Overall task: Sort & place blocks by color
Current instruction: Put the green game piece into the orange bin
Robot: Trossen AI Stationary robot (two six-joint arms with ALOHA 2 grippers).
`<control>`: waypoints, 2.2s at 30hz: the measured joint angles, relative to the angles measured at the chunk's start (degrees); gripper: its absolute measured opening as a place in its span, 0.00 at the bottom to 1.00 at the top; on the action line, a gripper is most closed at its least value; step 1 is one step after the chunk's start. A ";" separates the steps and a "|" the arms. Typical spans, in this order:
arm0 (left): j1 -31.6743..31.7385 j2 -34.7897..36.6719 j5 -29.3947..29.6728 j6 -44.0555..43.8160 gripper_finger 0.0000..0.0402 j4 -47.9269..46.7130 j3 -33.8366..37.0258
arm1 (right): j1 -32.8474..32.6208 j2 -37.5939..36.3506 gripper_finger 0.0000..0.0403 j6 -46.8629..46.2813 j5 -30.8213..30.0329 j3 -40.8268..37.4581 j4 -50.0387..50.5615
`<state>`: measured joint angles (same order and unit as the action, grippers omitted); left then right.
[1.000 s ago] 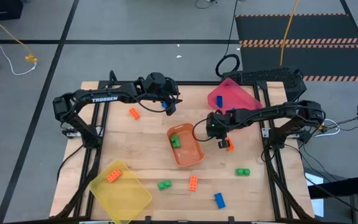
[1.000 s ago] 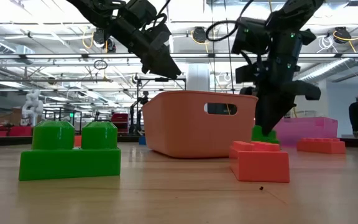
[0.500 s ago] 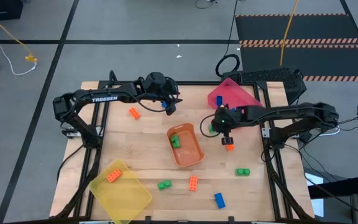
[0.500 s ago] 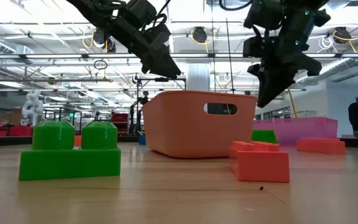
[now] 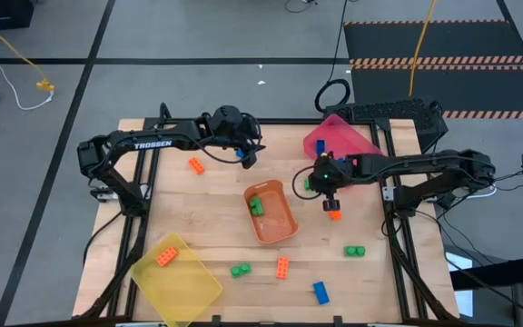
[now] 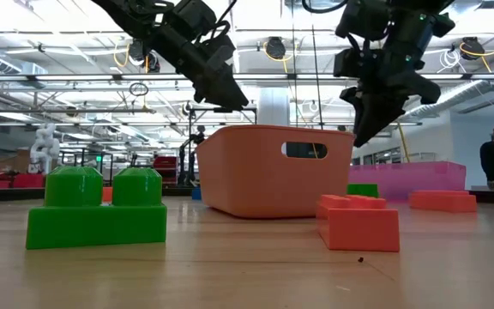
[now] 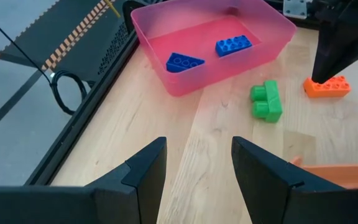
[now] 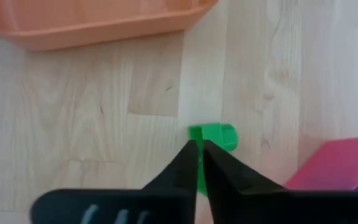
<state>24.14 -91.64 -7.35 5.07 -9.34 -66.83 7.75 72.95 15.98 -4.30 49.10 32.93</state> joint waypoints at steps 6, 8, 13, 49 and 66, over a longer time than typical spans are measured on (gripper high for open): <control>0.00 0.00 0.00 0.17 0.45 -0.02 0.00 | 0.04 1.81 0.28 0.91 -0.17 0.02 -2.51; 0.00 0.00 0.00 0.12 0.45 -0.17 0.00 | 0.04 2.87 0.38 0.97 -0.30 0.02 -3.25; 0.00 0.00 0.00 -0.25 0.45 -0.92 0.00 | 0.15 6.47 0.58 0.82 -3.81 -1.15 -5.82; 3.04 14.84 -2.67 1.85 0.45 31.99 21.53 | 1.25 8.46 0.01 -0.56 -7.66 -2.02 -11.10; 3.58 23.19 -2.62 0.66 0.45 29.87 25.16 | -5.64 1.41 0.00 -3.69 -1.44 4.31 -23.84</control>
<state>27.73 -68.45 -9.98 5.72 20.52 -41.67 2.11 74.36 12.29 -5.73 53.41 9.09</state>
